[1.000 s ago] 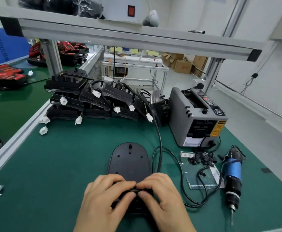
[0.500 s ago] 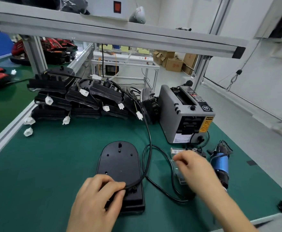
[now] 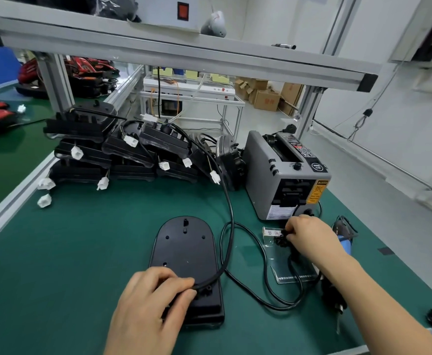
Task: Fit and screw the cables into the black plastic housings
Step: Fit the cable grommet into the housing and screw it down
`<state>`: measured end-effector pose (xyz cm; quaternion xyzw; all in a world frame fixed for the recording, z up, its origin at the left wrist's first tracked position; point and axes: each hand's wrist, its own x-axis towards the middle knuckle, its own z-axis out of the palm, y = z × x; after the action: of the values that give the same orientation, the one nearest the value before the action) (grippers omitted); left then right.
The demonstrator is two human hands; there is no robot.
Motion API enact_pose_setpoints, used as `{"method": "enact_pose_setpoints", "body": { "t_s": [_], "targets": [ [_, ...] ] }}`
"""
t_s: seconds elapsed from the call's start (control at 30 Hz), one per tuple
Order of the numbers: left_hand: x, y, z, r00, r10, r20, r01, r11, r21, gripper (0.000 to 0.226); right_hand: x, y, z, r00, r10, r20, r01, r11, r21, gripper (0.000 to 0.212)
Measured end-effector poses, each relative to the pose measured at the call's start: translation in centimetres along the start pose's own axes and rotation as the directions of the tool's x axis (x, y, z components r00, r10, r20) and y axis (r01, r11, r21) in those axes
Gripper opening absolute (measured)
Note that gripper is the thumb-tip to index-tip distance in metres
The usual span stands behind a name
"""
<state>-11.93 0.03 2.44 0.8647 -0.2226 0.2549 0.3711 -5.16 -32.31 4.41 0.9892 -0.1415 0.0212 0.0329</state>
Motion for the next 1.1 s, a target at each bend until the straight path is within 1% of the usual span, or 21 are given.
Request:
{"method": "enact_pose_setpoints", "body": {
  "t_s": [0.2,0.33,0.4,0.5,0.63,0.73,0.83,0.93,1.1],
  "targets": [
    [-0.11,-0.15,0.08,1.000,0.006,-0.004,-0.005,1.000,0.011,0.026,0.04,-0.36,0.31,0.999,0.007,-0.038,-0.006,1.000,0.024,0.013],
    [-0.10,-0.15,0.06,1.000,0.005,-0.006,-0.005,1.000,0.010,0.026,0.19,-0.34,0.08,0.997,-0.071,-0.012,0.072,0.996,0.062,0.031],
    [-0.03,-0.13,0.03,1.000,0.004,-0.004,-0.004,1.000,0.013,0.026,0.16,-0.45,0.16,0.994,-0.105,-0.033,0.106,0.993,0.043,0.027],
    [0.08,-0.08,-0.02,1.000,0.005,0.000,-0.005,1.000,0.011,0.027,0.03,-0.44,0.27,0.991,-0.099,-0.095,0.103,0.994,0.035,0.016],
    [0.06,-0.09,-0.06,1.000,-0.004,0.000,0.004,1.000,0.007,0.027,-0.14,-0.68,0.38,0.990,-0.121,-0.078,0.121,0.993,-0.008,0.012],
    [0.06,-0.07,-0.11,1.000,-0.011,0.010,0.011,1.000,0.004,0.027,-0.27,-0.73,0.33,0.990,-0.106,-0.088,0.106,0.994,-0.011,0.011],
    [0.15,0.07,-0.24,0.999,-0.022,0.023,0.022,1.000,0.003,0.028,-0.39,-0.53,0.17,0.993,-0.061,-0.101,0.061,0.998,0.005,0.008],
    [0.21,0.18,-0.33,0.999,-0.025,0.025,0.025,1.000,0.007,0.028,-0.44,-0.27,-0.03,0.996,-0.030,-0.080,0.033,0.999,0.034,0.005],
    [0.24,0.25,-0.42,0.999,-0.034,0.032,0.034,0.999,0.002,0.028,-0.59,0.07,-0.19,0.998,-0.056,-0.021,0.057,0.996,0.071,0.005]
  ]
}}
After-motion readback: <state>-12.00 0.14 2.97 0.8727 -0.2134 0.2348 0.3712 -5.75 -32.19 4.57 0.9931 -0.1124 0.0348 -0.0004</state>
